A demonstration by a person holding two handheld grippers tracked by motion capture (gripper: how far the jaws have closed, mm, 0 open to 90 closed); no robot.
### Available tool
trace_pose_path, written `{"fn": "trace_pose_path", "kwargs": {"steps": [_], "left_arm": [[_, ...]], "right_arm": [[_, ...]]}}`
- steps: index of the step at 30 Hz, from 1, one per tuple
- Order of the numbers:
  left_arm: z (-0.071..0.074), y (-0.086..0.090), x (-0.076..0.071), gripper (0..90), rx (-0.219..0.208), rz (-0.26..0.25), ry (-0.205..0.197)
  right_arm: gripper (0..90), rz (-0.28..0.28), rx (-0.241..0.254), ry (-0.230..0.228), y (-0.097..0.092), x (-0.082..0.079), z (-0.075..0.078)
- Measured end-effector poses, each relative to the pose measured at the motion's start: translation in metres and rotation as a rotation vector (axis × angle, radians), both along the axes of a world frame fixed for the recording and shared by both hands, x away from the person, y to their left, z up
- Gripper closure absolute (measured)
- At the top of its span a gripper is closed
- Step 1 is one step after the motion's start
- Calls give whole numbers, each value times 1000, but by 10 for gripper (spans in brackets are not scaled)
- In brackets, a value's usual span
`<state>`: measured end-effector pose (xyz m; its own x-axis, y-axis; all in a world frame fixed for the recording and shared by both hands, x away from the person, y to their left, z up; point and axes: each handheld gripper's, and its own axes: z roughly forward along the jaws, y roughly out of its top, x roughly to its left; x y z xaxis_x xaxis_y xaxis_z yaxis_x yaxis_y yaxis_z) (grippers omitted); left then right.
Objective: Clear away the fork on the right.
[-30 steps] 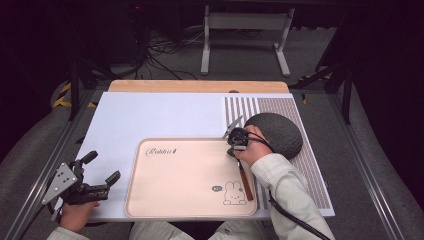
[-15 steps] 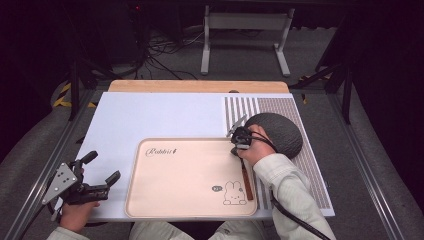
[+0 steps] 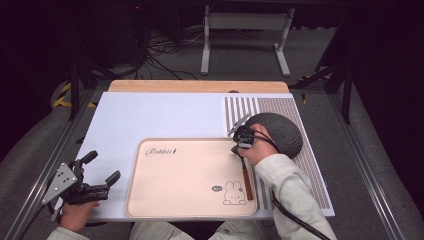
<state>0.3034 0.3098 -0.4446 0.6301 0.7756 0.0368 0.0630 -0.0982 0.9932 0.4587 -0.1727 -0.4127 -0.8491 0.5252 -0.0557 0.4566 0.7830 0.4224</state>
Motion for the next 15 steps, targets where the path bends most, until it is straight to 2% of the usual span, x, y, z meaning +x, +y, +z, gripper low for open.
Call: {"fn": "trace_pose_path", "kwargs": {"steps": [1, 4, 6, 7, 10, 15], "left_arm": [[0, 0, 0, 7, 1, 0, 0], [0, 0, 0, 7, 1, -2, 1], [0, 0, 0, 7, -1, -1, -2], [0, 0, 0, 7, -1, -1, -2], [0, 0, -1, 7, -4, -1, -1], [1, 1, -2, 7, -5, 3, -4]], "right_arm": [[900, 6, 9, -7, -1, -1, 3], [821, 2, 39, -49, -3, -4, 12], [732, -2, 66, -77, -6, -6, 19], [732, -2, 66, -77, -6, -6, 19], [617, -1, 89, -124, -10, -11, 29], [411, -11, 161, -198, -20, -21, 44]]}}
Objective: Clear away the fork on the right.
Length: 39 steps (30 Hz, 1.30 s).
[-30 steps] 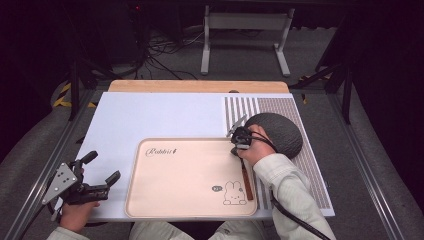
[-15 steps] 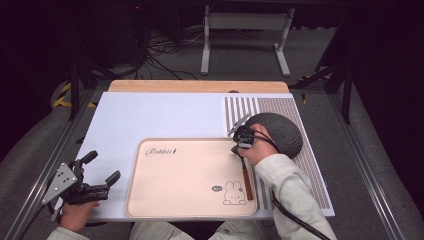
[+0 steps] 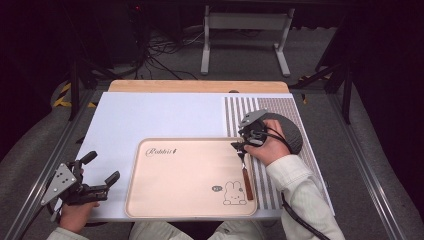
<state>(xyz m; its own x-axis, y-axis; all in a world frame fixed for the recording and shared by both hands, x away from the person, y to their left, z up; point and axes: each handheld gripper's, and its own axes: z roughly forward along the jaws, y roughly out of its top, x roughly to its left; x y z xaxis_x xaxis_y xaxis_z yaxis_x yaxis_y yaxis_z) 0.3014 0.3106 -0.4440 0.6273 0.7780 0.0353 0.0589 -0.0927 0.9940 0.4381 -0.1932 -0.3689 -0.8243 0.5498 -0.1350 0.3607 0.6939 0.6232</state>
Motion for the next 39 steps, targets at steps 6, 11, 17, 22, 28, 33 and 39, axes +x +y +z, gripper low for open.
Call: {"fn": "trace_pose_path", "kwargs": {"steps": [6, 11, 17, 22, 28, 33, 39], "left_arm": [[0, 0, -1, 7, -3, -2, 0], [0, 0, -1, 7, -2, -2, 1], [-1, -2, 0, 5, 1, -5, 0], [0, -2, 0, 5, 5, -8, 0], [0, -2, 0, 4, 3, -8, -2], [0, -2, 0, 5, 3, -8, -4], [-1, -2, -1, 6, 2, -6, -8]], "right_arm": [[280, -28, 96, -64, -20, -14, 13], [197, -58, 162, -119, -39, -24, 18], [131, -108, 237, -183, -66, -38, 22], [105, -133, 299, -229, -88, -49, 21], [82, -140, 358, -265, -106, -59, 14], [73, -155, 401, -306, -121, -69, 3], [66, -169, 457, -349, -134, -80, -11]]}}
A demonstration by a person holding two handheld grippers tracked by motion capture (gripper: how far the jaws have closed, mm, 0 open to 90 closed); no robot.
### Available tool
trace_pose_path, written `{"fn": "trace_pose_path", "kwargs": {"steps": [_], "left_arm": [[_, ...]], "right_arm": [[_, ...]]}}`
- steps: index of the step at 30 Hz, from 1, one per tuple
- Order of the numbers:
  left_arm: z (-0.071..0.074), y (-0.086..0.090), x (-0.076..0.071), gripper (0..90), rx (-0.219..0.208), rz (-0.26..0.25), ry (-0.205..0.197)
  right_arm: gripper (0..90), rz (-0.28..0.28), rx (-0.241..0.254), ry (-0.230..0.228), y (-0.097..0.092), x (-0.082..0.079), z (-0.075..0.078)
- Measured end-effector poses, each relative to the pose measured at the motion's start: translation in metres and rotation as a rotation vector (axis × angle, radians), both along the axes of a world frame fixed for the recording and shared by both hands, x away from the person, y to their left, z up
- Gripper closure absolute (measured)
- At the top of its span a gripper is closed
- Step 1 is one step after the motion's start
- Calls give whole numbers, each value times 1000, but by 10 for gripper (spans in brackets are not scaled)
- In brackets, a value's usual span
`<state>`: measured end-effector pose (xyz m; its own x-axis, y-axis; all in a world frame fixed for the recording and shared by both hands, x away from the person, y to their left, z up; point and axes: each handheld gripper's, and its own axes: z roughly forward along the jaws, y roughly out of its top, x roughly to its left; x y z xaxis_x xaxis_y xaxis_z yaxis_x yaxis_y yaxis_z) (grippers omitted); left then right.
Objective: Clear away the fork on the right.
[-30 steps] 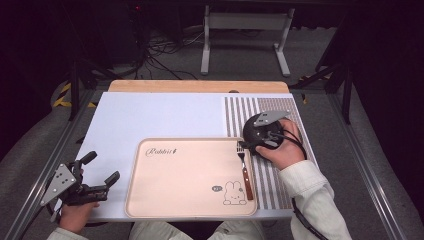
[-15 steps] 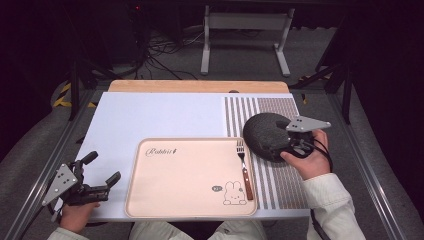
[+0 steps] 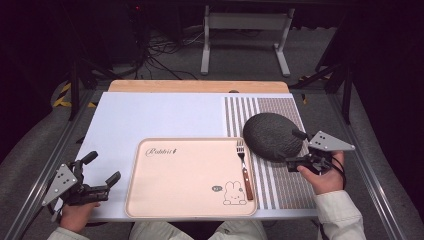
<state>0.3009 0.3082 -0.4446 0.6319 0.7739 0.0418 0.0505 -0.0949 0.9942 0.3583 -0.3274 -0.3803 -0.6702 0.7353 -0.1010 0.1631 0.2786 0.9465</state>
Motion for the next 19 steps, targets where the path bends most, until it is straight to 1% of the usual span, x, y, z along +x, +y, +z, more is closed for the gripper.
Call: {"fn": "trace_pose_path", "kwargs": {"steps": [2, 4, 5, 6, 8, 10, 11, 13, 15, 16, 19], "left_arm": [[0, 0, 0, 6, 1, 0, -1], [0, 0, 0, 6, 0, -2, -3], [0, 0, 0, 6, 1, -4, -3], [0, 0, 0, 6, 1, -6, -7], [0, 0, 0, 7, -1, -9, -11], [0, 0, 0, 7, 2, -9, -12], [0, 0, 0, 7, 2, -11, -13], [0, -1, 0, 7, 0, -13, -14], [0, -1, 0, 7, -2, -15, -16], [1, -1, 0, 8, 0, -17, -18], [1, 0, 0, 8, -2, -20, -20]], "right_arm": [[65, 0, 5, -8, -2, -2, -3], [55, 1, 35, -29, -7, -6, -12], [55, 1, 35, -29, -7, -6, -12], [53, 5, 42, -39, -8, -7, -15], [43, 13, 52, -45, -11, -10, -21], [38, 19, 48, -55, -15, -12, -29], [38, 19, 48, -55, -15, -12, -29], [36, 23, 53, -51, -18, -14, -36], [36, 30, 39, -47, -20, -14, -40], [37, 29, 44, -48, -23, -15, -44], [37, 35, 50, -49, -25, -16, -47]]}}
